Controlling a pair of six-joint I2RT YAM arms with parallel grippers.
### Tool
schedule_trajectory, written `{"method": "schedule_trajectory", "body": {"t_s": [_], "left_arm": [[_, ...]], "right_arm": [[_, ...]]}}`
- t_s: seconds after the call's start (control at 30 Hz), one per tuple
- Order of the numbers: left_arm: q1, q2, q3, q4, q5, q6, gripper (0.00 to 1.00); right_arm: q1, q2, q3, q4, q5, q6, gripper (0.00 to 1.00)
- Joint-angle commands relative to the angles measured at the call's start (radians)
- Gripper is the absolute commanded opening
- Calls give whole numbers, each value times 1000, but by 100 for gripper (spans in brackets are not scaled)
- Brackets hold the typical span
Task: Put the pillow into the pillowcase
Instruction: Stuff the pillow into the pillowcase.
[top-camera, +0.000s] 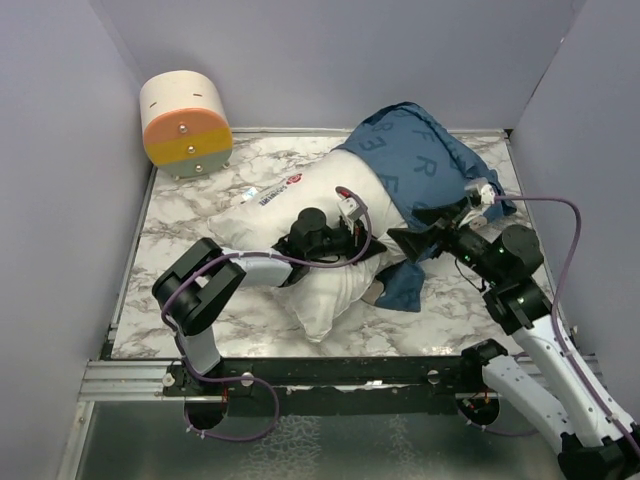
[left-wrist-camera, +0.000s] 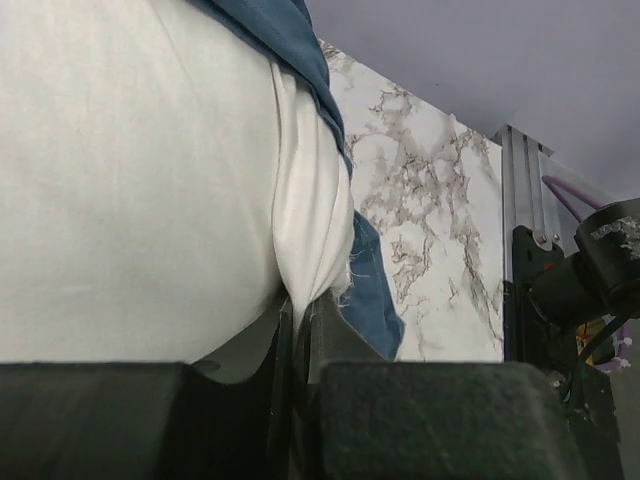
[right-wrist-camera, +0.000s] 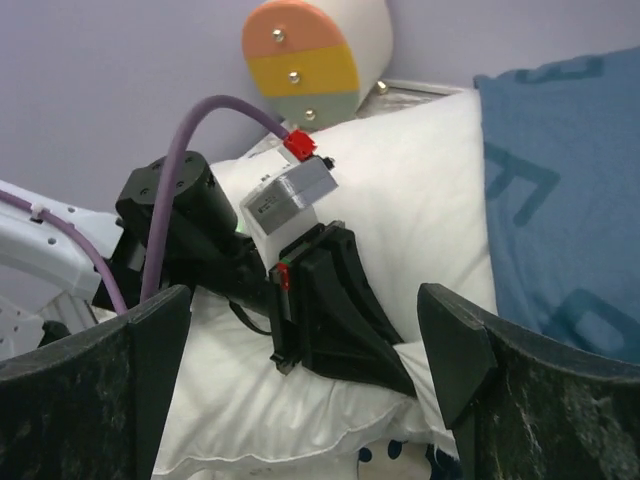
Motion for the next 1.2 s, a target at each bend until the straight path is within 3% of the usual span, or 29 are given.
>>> {"method": "schedule_trajectory", "body": {"t_s": [0.0, 0.2, 0.4, 0.73, 0.77, 0.87, 0.93, 1.0, 1.1, 1.17], "left_arm": [[33, 82, -31, 27, 20, -85, 0], [34, 76, -7, -8, 20, -68, 0], [34, 77, 29, -51, 39, -41, 0], [34, 61, 71, -113, 66, -5, 0], [34, 60, 79, -121, 70, 2, 0], [34, 61, 115, -145, 106, 25, 0], [27, 61, 151, -170, 147, 41, 0], [17, 56, 198, -217, 167, 77, 0], [11, 66, 288, -292, 158, 111, 0], [11, 86, 342, -313, 130, 112, 0]], "right_arm": [[-9, -86, -108, -177, 266, 121, 95], [-21, -232, -266, -262, 414, 291, 94], [-21, -304, -342, -335, 482, 313, 94], [-21, -16, -483, -31, 389, 328, 90], [-21, 2, -488, -7, 376, 322, 87], [-21, 24, -496, 92, 308, 281, 44], [-21, 39, -469, 123, 233, 240, 28], [-21, 43, -429, 155, 89, 199, 6], [-16, 25, -362, 258, -203, 191, 1], [20, 29, -286, 255, -318, 180, 1]]}}
